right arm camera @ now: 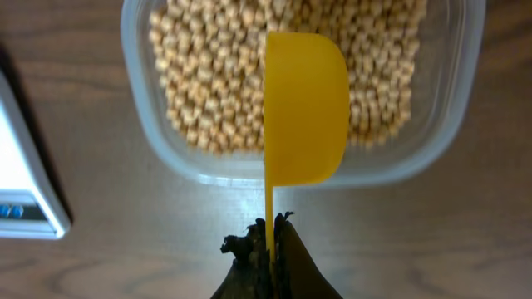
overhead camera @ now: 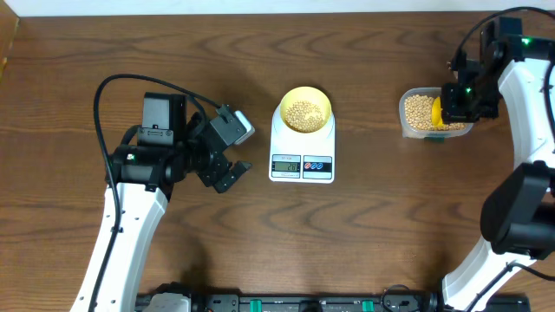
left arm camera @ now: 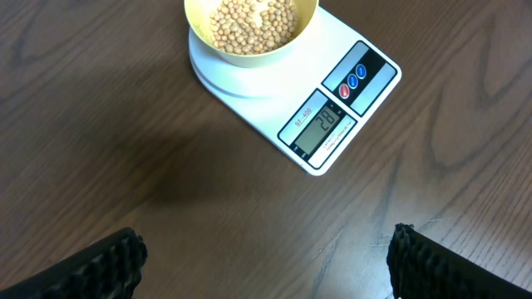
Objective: Scoop item into bowl and weigh 50g on scale
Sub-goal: 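Lower the scoop into the soybeans with the right gripper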
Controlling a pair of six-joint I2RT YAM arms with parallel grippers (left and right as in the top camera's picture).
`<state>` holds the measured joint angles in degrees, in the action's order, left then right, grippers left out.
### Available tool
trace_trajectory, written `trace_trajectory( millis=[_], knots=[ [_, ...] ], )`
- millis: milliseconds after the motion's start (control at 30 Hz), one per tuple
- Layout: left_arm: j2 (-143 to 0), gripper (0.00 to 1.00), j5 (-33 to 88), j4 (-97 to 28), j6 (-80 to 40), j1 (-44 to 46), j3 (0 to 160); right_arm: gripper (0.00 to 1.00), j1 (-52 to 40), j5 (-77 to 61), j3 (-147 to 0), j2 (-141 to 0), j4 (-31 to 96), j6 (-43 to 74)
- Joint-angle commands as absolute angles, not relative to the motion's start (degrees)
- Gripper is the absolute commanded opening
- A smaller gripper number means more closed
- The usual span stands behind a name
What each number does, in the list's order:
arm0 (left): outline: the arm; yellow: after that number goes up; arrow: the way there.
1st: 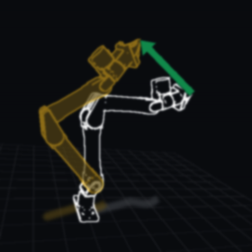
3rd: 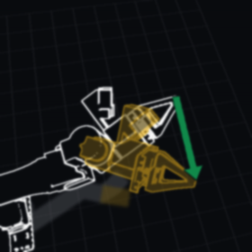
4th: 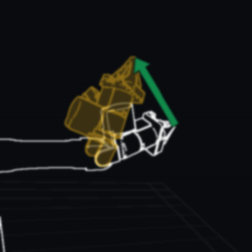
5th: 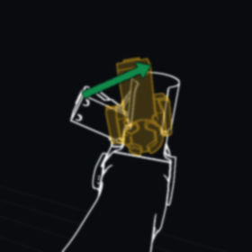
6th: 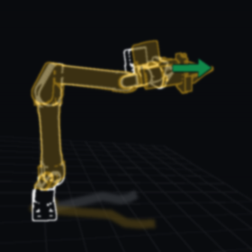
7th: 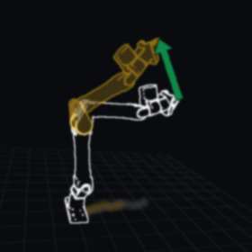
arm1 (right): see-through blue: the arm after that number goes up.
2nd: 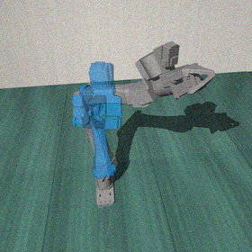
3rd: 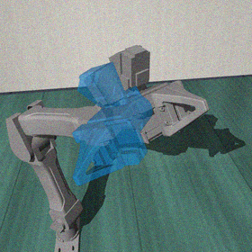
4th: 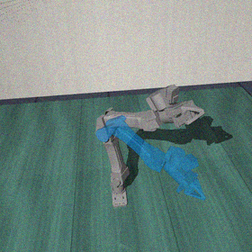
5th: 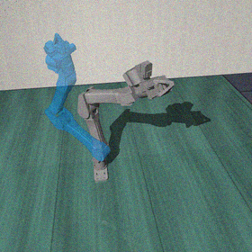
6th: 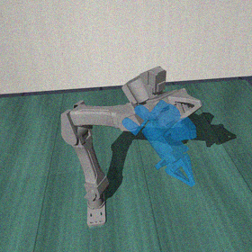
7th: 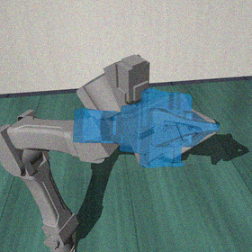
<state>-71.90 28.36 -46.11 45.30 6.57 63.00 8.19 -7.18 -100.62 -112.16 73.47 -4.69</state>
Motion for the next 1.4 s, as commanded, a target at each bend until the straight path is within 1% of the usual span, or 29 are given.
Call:
trace_trajectory(
  millis=[0,233,1033,1367],
  knots=[
    [-71.85,0.95,28.45,-46.28,46.06,6.39,62.87,0.01,8.47,-7.46,-101.41,-112.33,72.14,-3.44],
    [-71.85,0.95,28.42,-46.28,46.06,6.39,62.87,0.01,8.82,-7.44,-101.41,-114.02,73.52,-3.22],
    [-71.85,0.95,28.42,-46.28,46.06,6.39,62.87,0.01,8.82,-7.44,-101.41,-115.52,65.95,-0.62],
    [-71.85,0.95,28.45,-46.28,46.06,6.39,62.87,0.08,8.82,-7.90,-101.41,-115.50,65.93,0.23]
  ],
)
